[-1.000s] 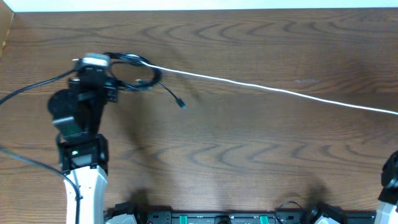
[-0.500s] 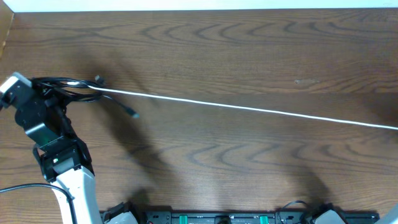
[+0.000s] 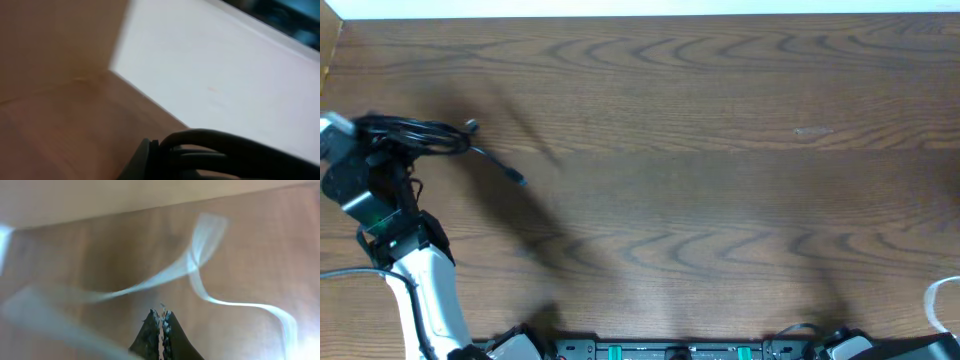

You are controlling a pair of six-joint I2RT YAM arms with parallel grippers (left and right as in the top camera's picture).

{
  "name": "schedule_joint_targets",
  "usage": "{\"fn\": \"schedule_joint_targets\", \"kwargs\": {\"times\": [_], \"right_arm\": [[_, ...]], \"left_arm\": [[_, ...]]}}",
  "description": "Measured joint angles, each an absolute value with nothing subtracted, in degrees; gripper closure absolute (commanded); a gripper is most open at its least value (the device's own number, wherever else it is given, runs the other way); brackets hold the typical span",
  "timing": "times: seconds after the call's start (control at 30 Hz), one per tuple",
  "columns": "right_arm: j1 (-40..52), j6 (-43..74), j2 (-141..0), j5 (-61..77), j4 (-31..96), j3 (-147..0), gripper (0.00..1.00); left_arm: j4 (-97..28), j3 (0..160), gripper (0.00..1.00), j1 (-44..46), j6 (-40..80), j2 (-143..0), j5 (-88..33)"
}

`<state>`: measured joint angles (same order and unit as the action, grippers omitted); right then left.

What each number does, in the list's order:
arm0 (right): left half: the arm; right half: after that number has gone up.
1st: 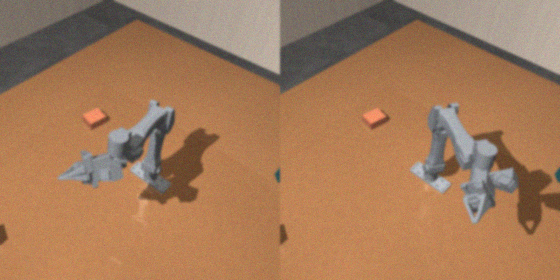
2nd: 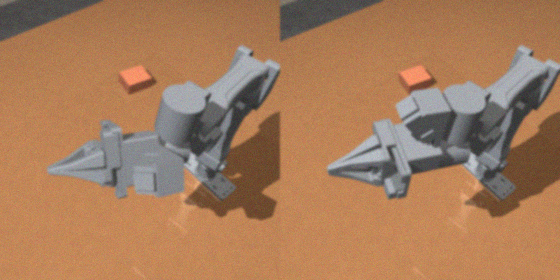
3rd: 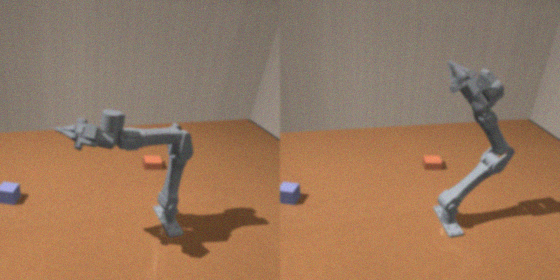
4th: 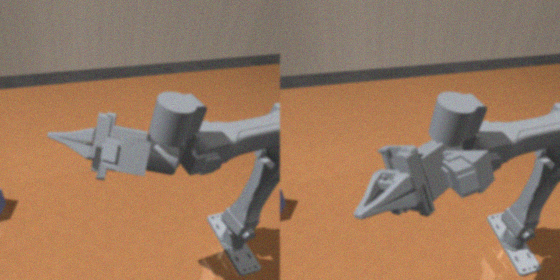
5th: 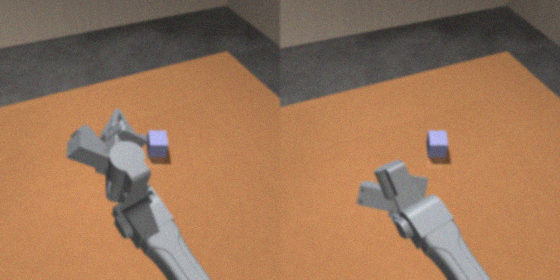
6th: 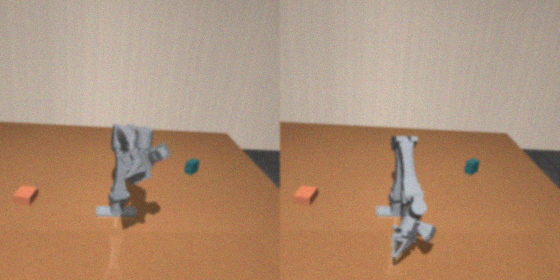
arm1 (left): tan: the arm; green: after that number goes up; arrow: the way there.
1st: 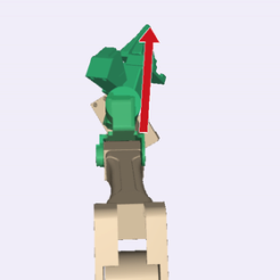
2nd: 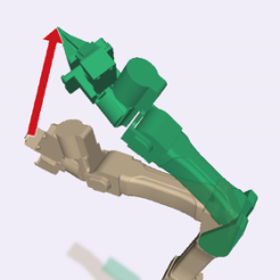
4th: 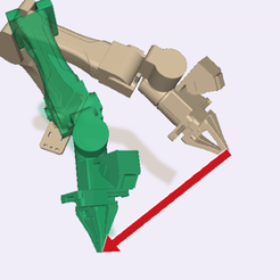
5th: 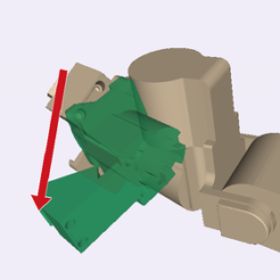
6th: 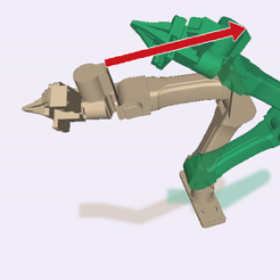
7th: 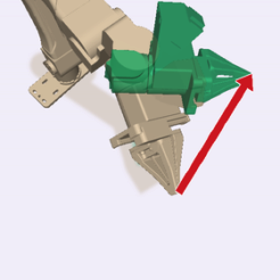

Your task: Untangle cables

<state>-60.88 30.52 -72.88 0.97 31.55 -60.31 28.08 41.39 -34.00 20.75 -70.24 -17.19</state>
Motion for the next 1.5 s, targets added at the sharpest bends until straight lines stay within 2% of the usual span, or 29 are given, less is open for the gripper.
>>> {"fn": "schedule_joint_targets", "kwargs": {"times": [0.33,0.53,0.67,0.8,0.97,1.0,1.07,1.13,1.17,1.5], "right_arm": [[-48.45,16.99,-72.86,10.37,32.08,-68.79,0.99],[-49.28,11.55,-72.86,7.4,30.3,-72.88,0.99],[-49.93,9.91,-73.73,-0.71,28.05,-75.4,0.99],[-52.42,9.28,-77.8,-5.61,27.07,-77.8,0.99],[-56.38,7.18,-86.3,-4.58,28.32,-81.12,0.99],[-56.77,6.94,-87.61,-4.23,28.77,-81.82,0.91],[-57.93,6.22,-91.81,-2.55,29.91,-84.18,0.62],[-58.54,5.52,-94.3,-0.95,30.26,-85.12,0.15],[-58.7,5.54,-94.89,-0.43,30.39,-85.19,0.01],[-57.45,5.17,-96.44,11.14,31.68,-85.62,0.01]], "left_arm": [[26.02,41.39,0.93,-17.47,14.44,-70.35,-31.9],[25.04,41.39,0.93,-10.17,10.37,-70.39,-33.36],[22.46,41.39,0.93,-7.88,9.02,-70.39,-33.61],[19.92,41.39,0.93,-5.63,5.93,-70.39,-33.76],[18.83,41.39,0.93,-2.96,3.22,-70.39,-33.98],[18.63,41.39,0.93,-2.85,3.11,-70.39,-33.98],[17.76,41.39,0.93,-2.07,2.66,-70.39,-33.98],[17.76,41.39,0.93,-1.5,2.26,-70.39,-33.98],[17.76,41.39,0.93,-1.26,2.02,-70.39,-33.98],[17.74,41.39,0.93,-0.32,0.86,-70.39,-33.98]]}}
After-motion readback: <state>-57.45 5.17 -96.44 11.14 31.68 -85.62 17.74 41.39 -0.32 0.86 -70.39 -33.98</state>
